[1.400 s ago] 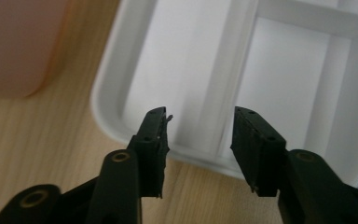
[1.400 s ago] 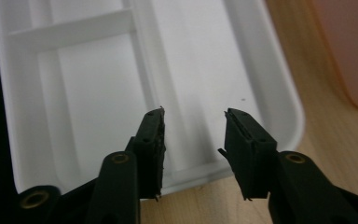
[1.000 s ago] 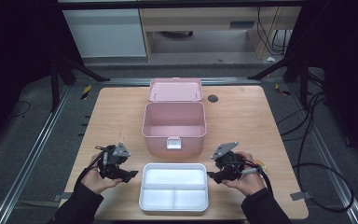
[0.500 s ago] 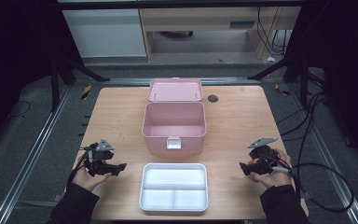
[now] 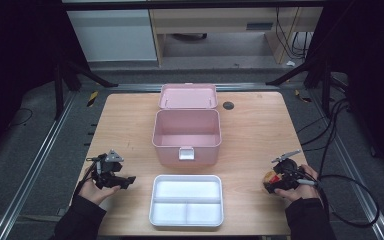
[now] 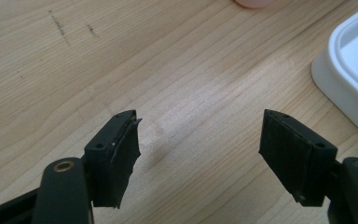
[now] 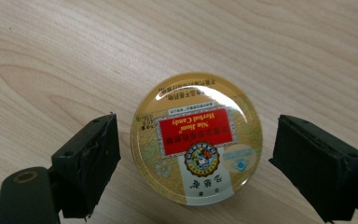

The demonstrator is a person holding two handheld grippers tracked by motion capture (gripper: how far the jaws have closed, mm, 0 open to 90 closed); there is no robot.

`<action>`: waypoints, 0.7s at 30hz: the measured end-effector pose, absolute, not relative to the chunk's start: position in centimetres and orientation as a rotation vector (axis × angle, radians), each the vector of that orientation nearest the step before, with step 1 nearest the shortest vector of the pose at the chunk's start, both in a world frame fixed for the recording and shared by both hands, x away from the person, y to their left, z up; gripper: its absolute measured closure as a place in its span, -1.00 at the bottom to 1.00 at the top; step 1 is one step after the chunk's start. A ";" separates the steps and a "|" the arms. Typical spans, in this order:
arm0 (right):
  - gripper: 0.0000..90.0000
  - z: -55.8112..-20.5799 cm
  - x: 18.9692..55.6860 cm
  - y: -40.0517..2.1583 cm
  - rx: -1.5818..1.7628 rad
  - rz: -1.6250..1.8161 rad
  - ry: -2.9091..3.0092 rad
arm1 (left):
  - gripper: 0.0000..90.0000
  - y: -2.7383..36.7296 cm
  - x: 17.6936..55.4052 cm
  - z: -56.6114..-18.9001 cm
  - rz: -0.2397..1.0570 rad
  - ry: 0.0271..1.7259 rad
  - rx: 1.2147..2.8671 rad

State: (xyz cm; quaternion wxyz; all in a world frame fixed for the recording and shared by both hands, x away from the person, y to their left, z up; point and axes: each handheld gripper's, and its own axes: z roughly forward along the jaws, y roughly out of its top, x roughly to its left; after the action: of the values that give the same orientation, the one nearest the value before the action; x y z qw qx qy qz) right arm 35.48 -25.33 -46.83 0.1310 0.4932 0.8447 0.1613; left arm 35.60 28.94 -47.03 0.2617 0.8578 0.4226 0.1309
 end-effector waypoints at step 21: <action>-0.55 -48.5 36.2 -25.2 1.436 0.386 2.523 | -0.39 28.6 35.9 -47.7 0.331 1.140 2.351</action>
State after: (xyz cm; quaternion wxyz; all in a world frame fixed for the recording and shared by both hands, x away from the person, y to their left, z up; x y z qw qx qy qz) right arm 36.23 -25.21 -48.46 0.1066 0.4875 0.8566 0.1310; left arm 35.93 28.58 -47.70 0.2511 0.8641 0.4189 0.1218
